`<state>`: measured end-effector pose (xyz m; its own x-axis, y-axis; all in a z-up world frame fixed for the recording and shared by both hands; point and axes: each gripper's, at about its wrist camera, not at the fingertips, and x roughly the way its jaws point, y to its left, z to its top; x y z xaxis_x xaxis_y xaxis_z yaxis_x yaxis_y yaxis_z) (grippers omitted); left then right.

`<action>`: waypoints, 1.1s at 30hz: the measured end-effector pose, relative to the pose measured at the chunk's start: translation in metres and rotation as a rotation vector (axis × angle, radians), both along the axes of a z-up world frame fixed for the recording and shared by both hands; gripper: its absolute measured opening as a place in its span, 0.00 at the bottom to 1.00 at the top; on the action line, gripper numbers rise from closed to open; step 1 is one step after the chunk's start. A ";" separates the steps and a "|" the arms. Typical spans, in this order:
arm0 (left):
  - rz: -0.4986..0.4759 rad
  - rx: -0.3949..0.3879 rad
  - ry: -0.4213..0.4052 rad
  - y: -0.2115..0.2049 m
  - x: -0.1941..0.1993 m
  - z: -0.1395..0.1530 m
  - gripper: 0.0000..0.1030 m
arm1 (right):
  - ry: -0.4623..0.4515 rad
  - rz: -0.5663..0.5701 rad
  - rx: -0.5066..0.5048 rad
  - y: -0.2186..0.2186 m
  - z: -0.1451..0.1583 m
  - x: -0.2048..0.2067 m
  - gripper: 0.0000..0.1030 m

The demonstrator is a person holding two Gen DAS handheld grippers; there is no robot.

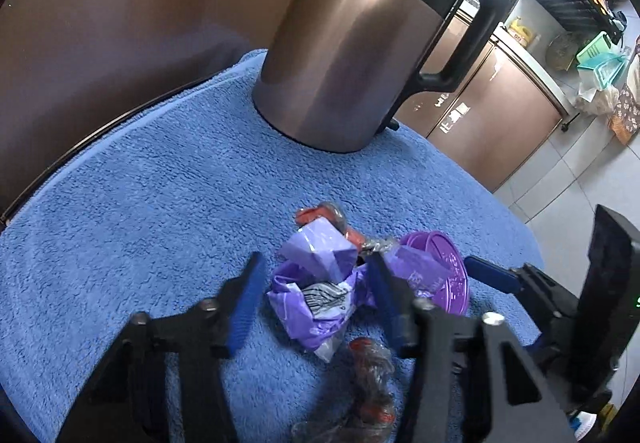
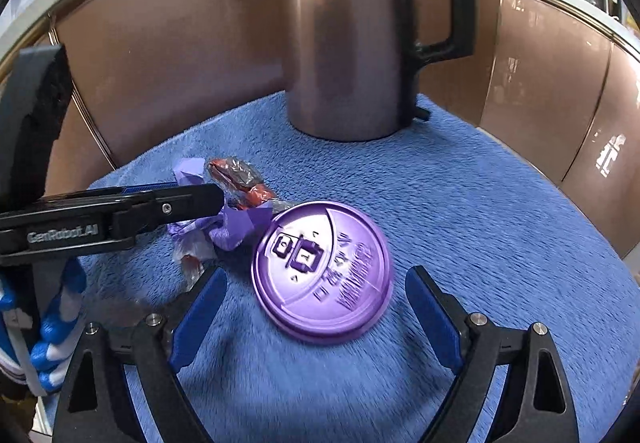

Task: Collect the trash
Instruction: 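Grasp the purple wrappers with left gripper while right grasps purple lid, then carry wrappers and lid to the white bin and open both grippers over it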

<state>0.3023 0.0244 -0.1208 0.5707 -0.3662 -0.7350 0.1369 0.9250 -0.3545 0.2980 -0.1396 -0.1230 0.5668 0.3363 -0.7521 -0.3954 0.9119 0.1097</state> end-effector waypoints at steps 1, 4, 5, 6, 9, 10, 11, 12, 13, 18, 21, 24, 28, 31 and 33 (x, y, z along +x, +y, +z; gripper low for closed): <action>-0.001 -0.012 0.006 0.001 0.001 -0.002 0.38 | 0.004 -0.008 -0.006 0.001 -0.003 0.002 0.88; 0.001 -0.031 0.002 0.004 0.001 -0.003 0.34 | 0.018 -0.028 0.009 -0.002 -0.006 0.005 0.75; 0.001 -0.036 -0.001 0.005 0.000 -0.002 0.32 | 0.018 -0.033 0.013 -0.003 -0.006 0.005 0.75; 0.003 -0.041 -0.006 0.006 -0.001 -0.001 0.31 | 0.016 -0.035 0.021 -0.005 -0.005 0.003 0.75; 0.009 -0.063 -0.022 0.009 -0.008 0.007 0.29 | -0.003 -0.044 0.025 -0.010 -0.001 -0.004 0.74; 0.011 -0.068 -0.026 0.011 -0.011 0.010 0.28 | -0.007 -0.045 0.032 -0.013 0.001 -0.007 0.74; 0.013 -0.074 -0.030 0.013 -0.015 0.012 0.28 | -0.011 -0.049 0.036 -0.015 0.003 -0.011 0.74; 0.014 -0.082 -0.034 0.014 -0.019 0.015 0.28 | -0.015 -0.052 0.039 -0.017 0.005 -0.014 0.74; 0.015 -0.092 -0.039 0.016 -0.023 0.018 0.28 | -0.021 -0.057 0.047 -0.020 0.009 -0.021 0.74; 0.030 -0.112 -0.069 0.031 -0.044 0.036 0.28 | -0.048 -0.087 0.077 -0.035 0.024 -0.047 0.74; 0.047 -0.111 -0.090 0.038 -0.061 0.051 0.28 | -0.063 -0.108 0.097 -0.049 0.036 -0.071 0.74; 0.064 -0.113 -0.107 0.043 -0.074 0.066 0.28 | -0.078 -0.135 0.117 -0.065 0.045 -0.093 0.74; 0.063 -0.107 -0.129 0.043 -0.100 0.084 0.28 | -0.104 -0.193 0.149 -0.094 0.055 -0.130 0.74; 0.031 -0.087 -0.145 0.030 -0.118 0.095 0.28 | -0.118 -0.256 0.167 -0.124 0.061 -0.162 0.74; 0.005 -0.082 -0.153 0.017 -0.128 0.101 0.28 | -0.124 -0.305 0.180 -0.145 0.062 -0.180 0.74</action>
